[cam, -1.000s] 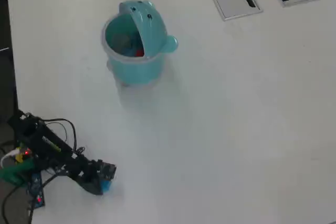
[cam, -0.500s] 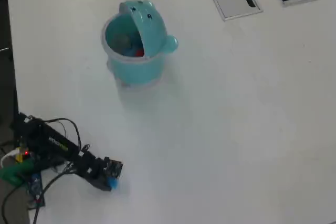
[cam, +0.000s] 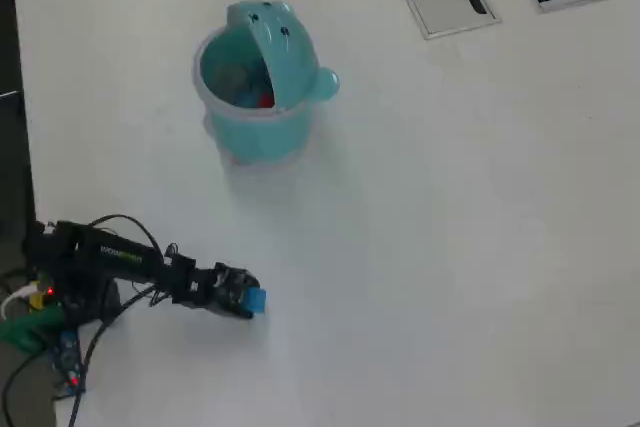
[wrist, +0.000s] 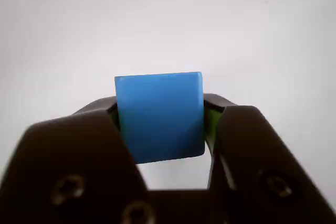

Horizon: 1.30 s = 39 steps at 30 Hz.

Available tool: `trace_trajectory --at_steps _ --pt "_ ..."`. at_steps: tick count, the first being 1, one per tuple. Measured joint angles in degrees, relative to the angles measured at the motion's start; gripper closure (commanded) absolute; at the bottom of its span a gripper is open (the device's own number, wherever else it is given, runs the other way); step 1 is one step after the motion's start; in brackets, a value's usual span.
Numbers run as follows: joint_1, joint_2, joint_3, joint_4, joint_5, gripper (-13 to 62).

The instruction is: Grasp RGB lego blocks and put them in the bin one by one.

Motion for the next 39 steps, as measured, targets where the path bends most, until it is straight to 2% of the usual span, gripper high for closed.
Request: trace_trajectory --at_steps 3,5,6,7,9,10,12,13,14,17,20,24,33,39 --pt "-4.39 2.37 -1.76 -0.26 3.08 33.9" --pt "-10.90 6.42 -2.64 -0.26 5.27 38.9" --pt "-11.25 6.59 -2.64 -0.26 5.62 39.0" --pt "-17.49 10.02 -3.78 -0.26 7.03 39.0" --pt "-21.27 11.95 -5.45 -0.26 7.21 39.1" --pt "-28.83 14.24 -7.47 -0.18 7.56 39.1" --pt "-31.29 14.94 -8.00 -0.18 7.47 39.3" --pt "-39.38 16.17 -11.95 -0.18 9.76 39.4" --pt "-40.34 16.26 -13.71 -0.26 10.02 44.6" --pt "-48.96 16.44 -18.63 -5.19 10.90 48.5" --pt "-54.05 16.17 -23.03 -7.38 10.81 48.4" --pt "-64.69 7.65 -37.44 -7.38 6.94 48.5" --pt "-65.92 -4.57 -43.15 -7.47 4.22 48.5" --pt "-65.92 -15.29 -53.61 -7.47 2.90 48.4"
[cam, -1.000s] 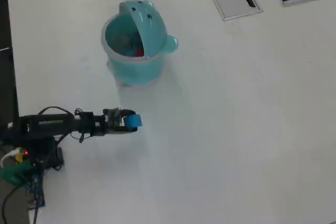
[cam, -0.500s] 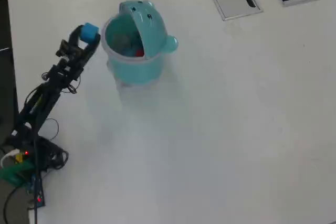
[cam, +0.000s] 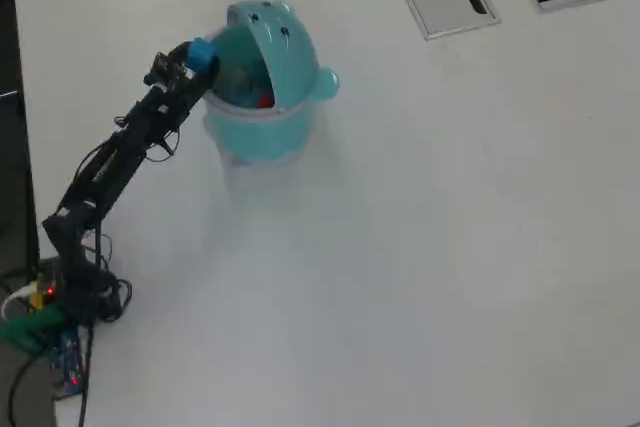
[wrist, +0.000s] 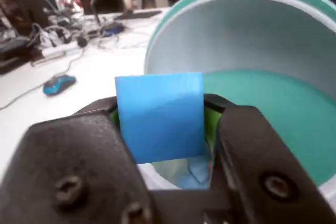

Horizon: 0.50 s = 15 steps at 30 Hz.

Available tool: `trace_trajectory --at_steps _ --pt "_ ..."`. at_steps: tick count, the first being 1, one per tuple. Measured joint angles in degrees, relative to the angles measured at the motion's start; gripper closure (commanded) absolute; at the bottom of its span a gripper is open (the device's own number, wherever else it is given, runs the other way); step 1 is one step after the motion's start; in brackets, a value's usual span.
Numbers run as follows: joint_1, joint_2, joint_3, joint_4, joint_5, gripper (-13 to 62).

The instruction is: Grasp RGB lego blocks and put them in the bin one by one.

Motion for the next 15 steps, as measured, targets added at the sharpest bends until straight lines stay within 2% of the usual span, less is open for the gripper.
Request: trace_trajectory --at_steps 4,6,9,15 --pt "1.32 -5.98 -3.60 0.09 -1.58 48.1" --pt "1.58 -8.70 -7.82 0.00 -4.04 38.6" --pt "1.85 -10.72 -8.26 0.00 -8.26 36.7" --pt "2.81 -11.60 -8.26 -1.32 -15.38 28.0"
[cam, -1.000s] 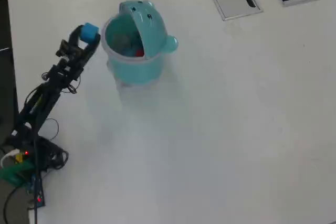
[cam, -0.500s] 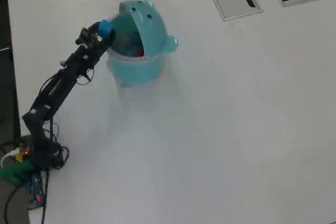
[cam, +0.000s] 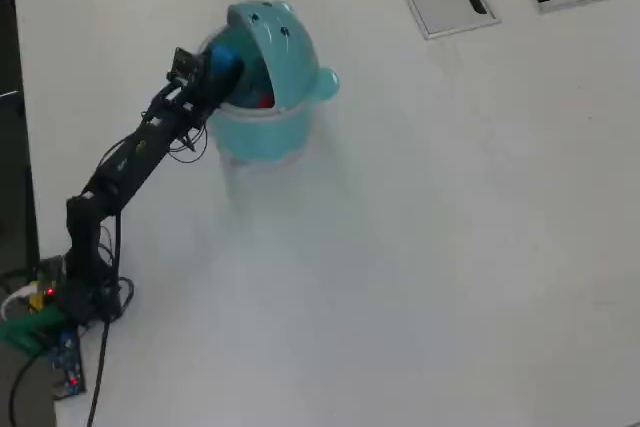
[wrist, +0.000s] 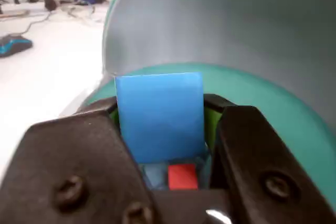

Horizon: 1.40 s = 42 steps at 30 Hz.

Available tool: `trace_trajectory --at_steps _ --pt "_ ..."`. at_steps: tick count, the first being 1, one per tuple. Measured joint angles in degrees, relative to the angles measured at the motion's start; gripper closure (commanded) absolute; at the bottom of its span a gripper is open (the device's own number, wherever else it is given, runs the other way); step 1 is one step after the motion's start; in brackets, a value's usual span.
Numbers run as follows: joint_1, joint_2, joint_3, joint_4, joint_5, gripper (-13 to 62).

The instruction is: Grasp RGB lego blocks and put them in the bin one by one.

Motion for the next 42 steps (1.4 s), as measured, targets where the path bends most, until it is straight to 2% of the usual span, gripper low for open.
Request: trace_trajectory --at_steps 2,7,12,17,31,42 --pt "0.26 -0.09 0.00 -0.88 -4.66 27.0" --pt "0.62 -0.09 0.00 -1.05 -5.45 24.6" --pt "1.05 0.00 0.00 -1.41 -6.86 18.5" --pt "2.02 1.58 0.09 -1.67 -8.96 17.8" --pt "5.45 23.55 24.61 -1.85 -8.88 17.8" --pt "13.97 38.32 37.88 -5.98 5.54 17.8"
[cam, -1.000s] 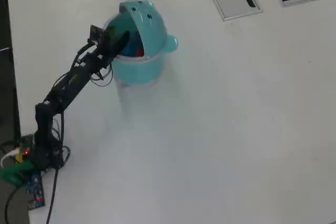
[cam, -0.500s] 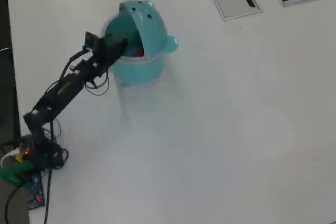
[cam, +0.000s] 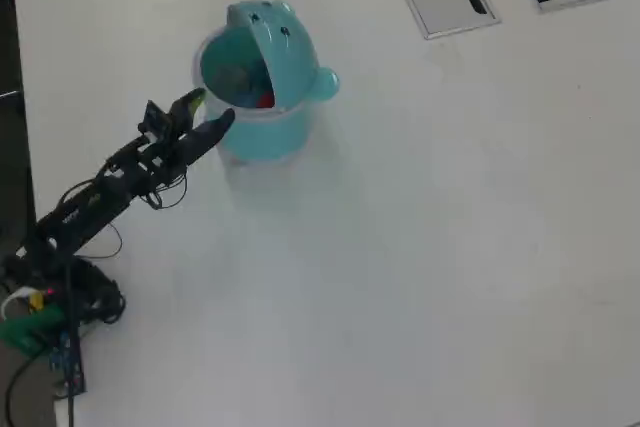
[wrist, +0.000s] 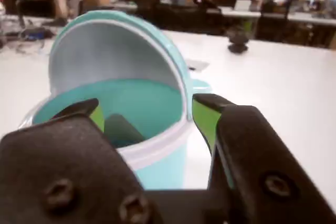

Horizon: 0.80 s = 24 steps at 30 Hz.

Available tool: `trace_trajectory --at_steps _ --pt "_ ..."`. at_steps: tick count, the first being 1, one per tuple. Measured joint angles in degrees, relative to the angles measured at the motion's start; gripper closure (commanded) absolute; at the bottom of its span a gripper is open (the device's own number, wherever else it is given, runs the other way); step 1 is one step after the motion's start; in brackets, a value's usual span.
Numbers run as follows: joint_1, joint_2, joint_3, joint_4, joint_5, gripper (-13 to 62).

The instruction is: Grasp RGB lego blocks and put them in the bin one by one.

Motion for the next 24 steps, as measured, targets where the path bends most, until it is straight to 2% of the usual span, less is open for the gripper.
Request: trace_trajectory --at_steps 15,24 --pt "11.95 11.78 12.66 -2.81 31.64 17.9" --pt "14.33 17.93 20.39 -2.81 44.03 17.9"
